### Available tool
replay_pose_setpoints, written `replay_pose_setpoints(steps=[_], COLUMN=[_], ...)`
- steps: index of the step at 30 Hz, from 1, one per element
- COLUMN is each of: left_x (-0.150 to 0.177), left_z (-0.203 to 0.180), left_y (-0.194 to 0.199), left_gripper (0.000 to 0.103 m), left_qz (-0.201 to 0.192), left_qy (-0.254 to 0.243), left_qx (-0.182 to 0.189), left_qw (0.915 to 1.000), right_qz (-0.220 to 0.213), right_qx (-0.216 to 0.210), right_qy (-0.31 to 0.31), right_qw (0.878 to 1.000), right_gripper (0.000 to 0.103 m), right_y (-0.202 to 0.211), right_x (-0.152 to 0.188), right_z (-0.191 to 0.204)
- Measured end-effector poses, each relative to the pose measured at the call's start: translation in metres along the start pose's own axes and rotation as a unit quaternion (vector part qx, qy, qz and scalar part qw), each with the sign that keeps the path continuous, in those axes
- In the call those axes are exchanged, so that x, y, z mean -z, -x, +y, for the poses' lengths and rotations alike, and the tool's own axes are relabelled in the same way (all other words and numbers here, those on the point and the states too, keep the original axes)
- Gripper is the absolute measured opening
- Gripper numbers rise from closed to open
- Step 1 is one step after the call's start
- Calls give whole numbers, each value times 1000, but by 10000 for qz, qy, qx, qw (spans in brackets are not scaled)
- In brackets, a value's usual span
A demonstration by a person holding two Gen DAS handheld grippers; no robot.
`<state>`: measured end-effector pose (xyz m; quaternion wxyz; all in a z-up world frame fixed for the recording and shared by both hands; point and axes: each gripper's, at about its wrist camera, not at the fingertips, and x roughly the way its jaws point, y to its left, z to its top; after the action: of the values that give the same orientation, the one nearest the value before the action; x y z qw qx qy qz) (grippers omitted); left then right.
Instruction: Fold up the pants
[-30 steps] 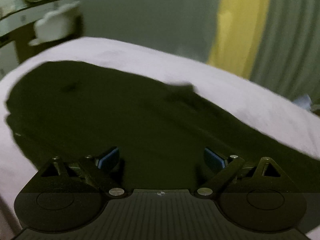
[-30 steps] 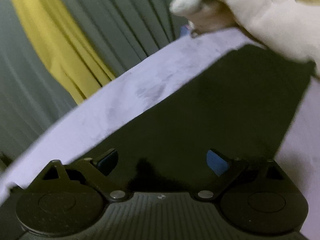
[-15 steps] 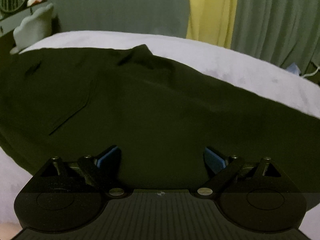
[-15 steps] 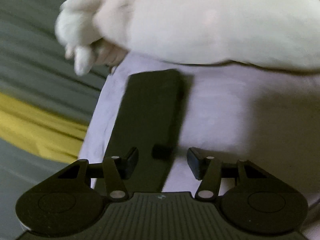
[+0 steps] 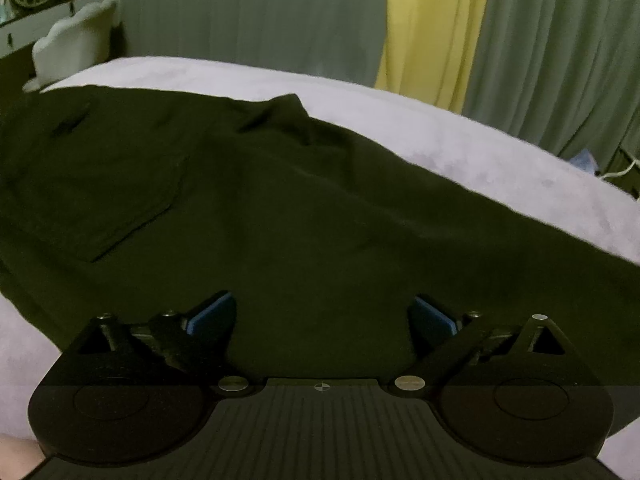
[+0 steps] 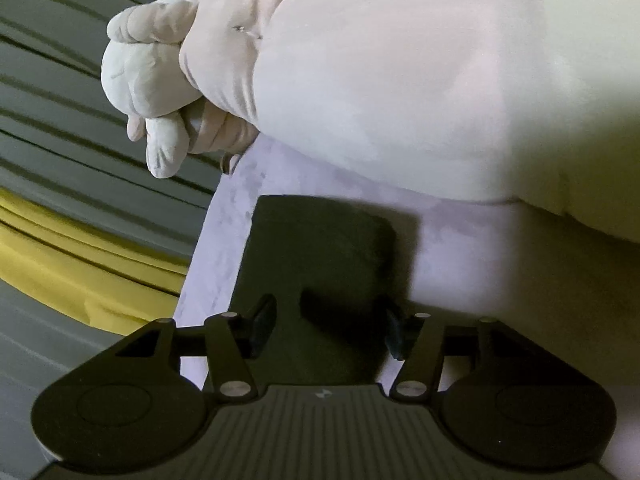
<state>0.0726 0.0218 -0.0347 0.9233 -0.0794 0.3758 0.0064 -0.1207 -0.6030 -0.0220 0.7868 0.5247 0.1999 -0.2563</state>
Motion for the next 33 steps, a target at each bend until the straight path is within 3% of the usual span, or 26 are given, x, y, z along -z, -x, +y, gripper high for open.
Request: replay_pose_setpoints(steps=[4, 6, 8, 13, 16, 20, 24, 28, 31, 33], left_x=[1, 2, 2, 3, 3, 3, 3, 3, 3, 3], left_z=[2, 0, -3, -4, -4, -4, -3, 0, 2, 2], left_y=[3, 3, 3, 4, 5, 4, 7, 10, 11, 9], left_gripper=[100, 100, 100, 100, 100, 100, 100, 100, 100, 100], left_qz=[-42, -44, -34, -34, -40, -54, -100, -173, -164, -122], left_qy=[185, 122, 47, -12, -1, 27, 79, 167, 229, 218], left_qx=[184, 182, 201, 221, 228, 252, 366, 439, 530, 508], left_qw=[9997, 9997, 9998, 9997, 9997, 9997, 9992, 9987, 9982, 9984], right_qz=[52, 75, 68, 75, -68, -220, -270, 225, 757, 1302], right_qx=[-32, 31, 141, 177, 165, -320, -857, -1271, -1136, -879], right_qy=[-18, 115, 222, 305, 695, 1591, 2734, 3679, 4494, 4856], right_qw=[10000, 9999, 9996, 9994, 9974, 9865, 9577, 9209, 8828, 8599], right_gripper=[56, 45, 25, 15, 9, 7, 7, 8, 9, 16], right_y=[-3, -3, -1, -2, 8, 35, 59, 62, 45, 25], right_x=[-2, -2, 0, -2, 0, 24, 79, 162, 236, 275], right_z=[2, 4, 1, 8, 34, 92, 153, 187, 188, 178])
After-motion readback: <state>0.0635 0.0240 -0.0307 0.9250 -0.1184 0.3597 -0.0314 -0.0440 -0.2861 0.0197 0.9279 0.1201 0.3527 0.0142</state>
